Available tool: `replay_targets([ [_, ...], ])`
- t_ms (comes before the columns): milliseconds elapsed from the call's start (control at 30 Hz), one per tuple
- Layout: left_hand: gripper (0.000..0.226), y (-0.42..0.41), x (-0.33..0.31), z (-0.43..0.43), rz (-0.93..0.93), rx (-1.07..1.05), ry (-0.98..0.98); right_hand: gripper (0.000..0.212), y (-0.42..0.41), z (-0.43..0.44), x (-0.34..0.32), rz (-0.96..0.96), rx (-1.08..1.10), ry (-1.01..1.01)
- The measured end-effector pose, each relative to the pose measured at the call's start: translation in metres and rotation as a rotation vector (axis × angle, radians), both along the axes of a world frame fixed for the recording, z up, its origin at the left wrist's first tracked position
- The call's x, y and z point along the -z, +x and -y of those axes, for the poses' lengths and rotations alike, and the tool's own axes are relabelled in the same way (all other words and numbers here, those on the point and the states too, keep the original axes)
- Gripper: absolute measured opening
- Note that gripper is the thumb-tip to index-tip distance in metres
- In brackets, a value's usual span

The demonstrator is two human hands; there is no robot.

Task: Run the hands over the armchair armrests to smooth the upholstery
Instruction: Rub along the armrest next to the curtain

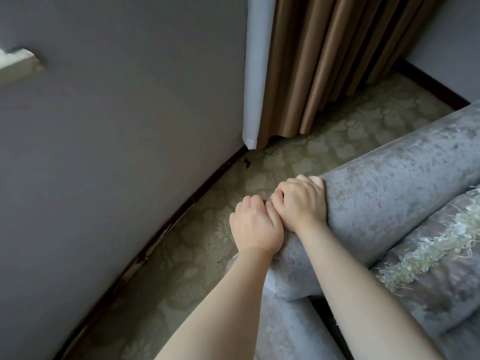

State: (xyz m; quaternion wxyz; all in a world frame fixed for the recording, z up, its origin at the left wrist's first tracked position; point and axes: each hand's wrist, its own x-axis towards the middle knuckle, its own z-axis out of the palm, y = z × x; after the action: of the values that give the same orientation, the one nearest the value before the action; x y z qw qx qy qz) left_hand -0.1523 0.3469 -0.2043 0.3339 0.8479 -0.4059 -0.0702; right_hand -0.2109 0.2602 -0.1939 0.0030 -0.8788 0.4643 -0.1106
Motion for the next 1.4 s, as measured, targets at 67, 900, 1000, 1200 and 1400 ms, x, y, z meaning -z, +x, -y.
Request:
replay_targets([
  [67,0.042,0.0,-0.001,0.001,0.028,-0.011,-0.024,0.046,0.001,0.001,0.0,0.036,-0.004,-0.001],
  [900,0.039,-0.047,-0.008,-0.062,-0.007,-0.133,0.046,0.035,-0.04,-0.057,-0.004,-0.007,-0.15,0.063],
  [1000,0.034,-0.041,-0.001,-0.06,0.008,-0.123,-0.027,0.041,-0.034,-0.055,0.003,0.054,-0.102,0.028],
  [1200,0.03,-0.034,0.002,-0.055,0.019,-0.086,-0.113,0.047,-0.029,-0.052,0.004,0.078,-0.082,-0.019],
  [1400,0.028,-0.034,0.002,-0.053,0.003,-0.094,-0.111,0.045,-0.028,-0.05,0.005,0.104,-0.086,-0.028],
])
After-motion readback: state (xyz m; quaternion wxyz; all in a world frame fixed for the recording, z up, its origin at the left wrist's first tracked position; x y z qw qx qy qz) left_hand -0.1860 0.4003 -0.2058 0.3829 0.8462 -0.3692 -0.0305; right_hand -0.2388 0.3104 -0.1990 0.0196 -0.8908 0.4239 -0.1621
